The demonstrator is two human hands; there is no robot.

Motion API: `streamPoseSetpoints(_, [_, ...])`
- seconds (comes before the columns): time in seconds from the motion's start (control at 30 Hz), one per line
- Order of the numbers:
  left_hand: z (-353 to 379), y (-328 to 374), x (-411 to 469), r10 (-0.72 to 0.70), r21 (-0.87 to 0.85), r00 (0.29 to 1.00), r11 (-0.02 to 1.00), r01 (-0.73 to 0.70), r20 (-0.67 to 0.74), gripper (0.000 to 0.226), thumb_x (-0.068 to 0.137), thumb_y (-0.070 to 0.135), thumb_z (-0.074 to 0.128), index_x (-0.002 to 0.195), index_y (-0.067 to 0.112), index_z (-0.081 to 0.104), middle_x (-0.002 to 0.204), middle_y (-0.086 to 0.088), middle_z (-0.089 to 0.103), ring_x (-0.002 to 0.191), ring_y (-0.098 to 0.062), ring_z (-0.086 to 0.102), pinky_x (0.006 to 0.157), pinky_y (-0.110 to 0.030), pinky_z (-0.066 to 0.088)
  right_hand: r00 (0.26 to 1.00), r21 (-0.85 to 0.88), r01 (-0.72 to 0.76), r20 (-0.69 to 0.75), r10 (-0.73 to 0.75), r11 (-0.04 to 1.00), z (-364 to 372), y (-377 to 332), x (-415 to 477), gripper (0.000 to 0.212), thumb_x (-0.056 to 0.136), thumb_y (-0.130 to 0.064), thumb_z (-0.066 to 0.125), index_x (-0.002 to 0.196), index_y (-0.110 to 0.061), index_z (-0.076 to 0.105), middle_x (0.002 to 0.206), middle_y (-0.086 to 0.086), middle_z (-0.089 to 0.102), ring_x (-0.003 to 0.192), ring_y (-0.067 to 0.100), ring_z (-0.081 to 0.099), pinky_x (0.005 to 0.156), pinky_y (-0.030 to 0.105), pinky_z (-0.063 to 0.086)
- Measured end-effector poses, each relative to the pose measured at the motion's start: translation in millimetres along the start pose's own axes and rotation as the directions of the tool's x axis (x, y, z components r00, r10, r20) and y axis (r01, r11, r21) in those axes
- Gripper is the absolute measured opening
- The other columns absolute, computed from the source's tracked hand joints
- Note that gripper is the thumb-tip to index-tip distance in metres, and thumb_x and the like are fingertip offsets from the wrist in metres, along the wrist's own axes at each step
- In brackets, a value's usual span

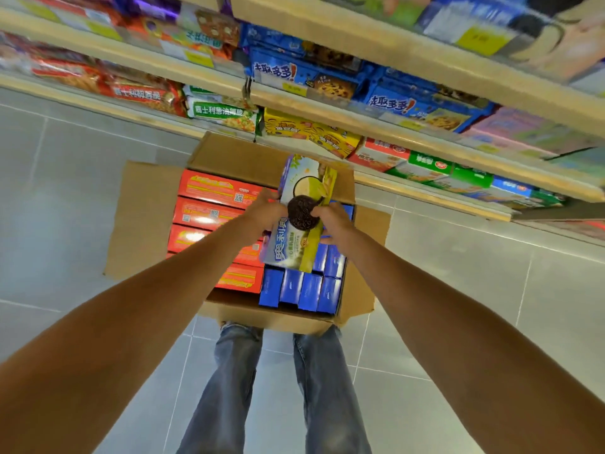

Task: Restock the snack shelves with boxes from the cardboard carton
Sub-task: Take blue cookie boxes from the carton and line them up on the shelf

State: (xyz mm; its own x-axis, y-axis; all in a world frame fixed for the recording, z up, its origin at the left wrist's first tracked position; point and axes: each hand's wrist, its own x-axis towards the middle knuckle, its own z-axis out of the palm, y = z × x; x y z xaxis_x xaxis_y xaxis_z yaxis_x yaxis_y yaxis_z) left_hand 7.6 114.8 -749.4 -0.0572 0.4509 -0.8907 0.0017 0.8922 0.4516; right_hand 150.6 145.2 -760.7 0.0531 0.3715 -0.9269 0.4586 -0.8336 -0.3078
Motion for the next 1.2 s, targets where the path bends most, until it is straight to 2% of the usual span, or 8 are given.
streamPoseSetpoints(0.2, [-8,76,-73,0.123,0.057,0.992,0.991,-0.124,0.025,0.037,0.090,0.006,0.059,0.115,0.015,0.033,0.117,-0.015,0.049,0.086,-0.021,0.054,0.053,-0.023,0.046,0.995,0.014,0.089,-0.044,-0.088,0.996,-38,-64,-88,0.047,0.095,-0.026,0.054,0.137,-0.013,0.036,0.140,0.015,0.044,0.116,0.038,0.054,0.078,0.042,0.050])
streamPoseSetpoints(0.33, [-10,133,-140,0.227,0.107,0.973,0.967,-0.230,0.035,0.069,0.090,0.019,0.062,0.145,0.014,0.020,0.141,-0.012,0.040,0.122,-0.031,0.049,0.092,-0.041,0.045,0.986,-0.004,0.164,-0.029,-0.164,0.986,-61,-103,-157,0.048,0.095,-0.031,0.051,0.136,-0.009,0.040,0.135,0.015,0.049,0.109,0.037,0.059,0.072,0.038,0.054])
streamPoseSetpoints(0.6, [-38,213,-267,0.357,0.293,0.926,0.878,-0.377,0.123,0.070,0.091,0.019,0.060,0.149,0.017,0.020,0.154,-0.006,0.026,0.139,-0.030,0.032,0.103,-0.039,0.034,0.962,0.016,0.271,0.027,-0.271,0.962,-104,-150,-303,0.053,0.096,-0.031,0.053,0.140,-0.008,0.036,0.140,0.014,0.042,0.076,0.027,0.063,0.074,0.036,0.053])
streamPoseSetpoints(0.73, [-57,249,-328,0.406,0.357,0.887,0.813,-0.460,0.219,0.070,0.089,0.020,0.064,0.148,0.022,0.025,0.152,-0.006,0.031,0.135,-0.031,0.038,0.110,-0.049,0.035,0.912,0.005,0.397,-0.113,-0.394,0.918,-134,-174,-367,0.038,0.093,-0.032,0.056,0.123,-0.010,0.047,0.122,0.011,0.053,0.102,0.029,0.061,0.077,0.036,0.053])
streamPoseSetpoints(0.9, [-76,306,-428,0.516,0.455,0.794,0.651,-0.607,0.321,0.063,0.091,0.018,0.059,0.146,0.024,0.028,0.148,-0.007,0.038,0.131,-0.030,0.044,0.109,-0.051,0.036,0.777,-0.117,0.565,-0.257,-0.574,0.817,-164,-213,-472,0.016,0.089,-0.027,0.059,0.085,-0.015,0.049,0.085,0.006,0.054,0.082,0.021,0.055,0.070,0.033,0.046])
streamPoseSetpoints(1.0, [-84,333,-480,0.553,0.507,0.753,0.562,-0.654,0.357,0.053,0.094,0.019,0.055,0.142,0.024,0.034,0.147,-0.006,0.040,0.128,-0.029,0.047,0.109,-0.048,0.037,0.713,-0.203,0.650,-0.168,-0.680,0.732,-172,-227,-528,0.025,0.090,-0.040,0.058,0.096,-0.016,0.054,0.094,0.003,0.055,0.082,0.020,0.053,0.074,0.035,0.043])
streamPoseSetpoints(1.1, [-89,353,-524,0.574,0.504,0.703,0.497,-0.706,0.419,0.048,0.096,0.019,0.052,0.142,0.023,0.037,0.141,-0.008,0.047,0.123,-0.031,0.051,0.107,-0.050,0.039,0.638,-0.235,0.715,-0.164,-0.752,0.659,-174,-235,-577,0.072,0.083,-0.060,0.059,0.136,-0.015,0.042,0.123,0.004,0.050,0.105,0.024,0.054,0.099,0.046,0.042])
streamPoseSetpoints(1.2, [-93,369,-565,0.608,0.554,0.676,0.420,-0.719,0.416,0.055,0.096,0.020,0.052,0.146,0.022,0.031,0.149,-0.003,0.038,0.134,-0.026,0.041,0.113,-0.048,0.032,0.569,-0.296,0.749,-0.170,-0.804,0.593,-184,-246,-603,0.091,0.056,-0.089,0.057,0.122,-0.025,0.058,0.127,-0.002,0.054,0.111,0.021,0.054,0.109,0.051,0.036])
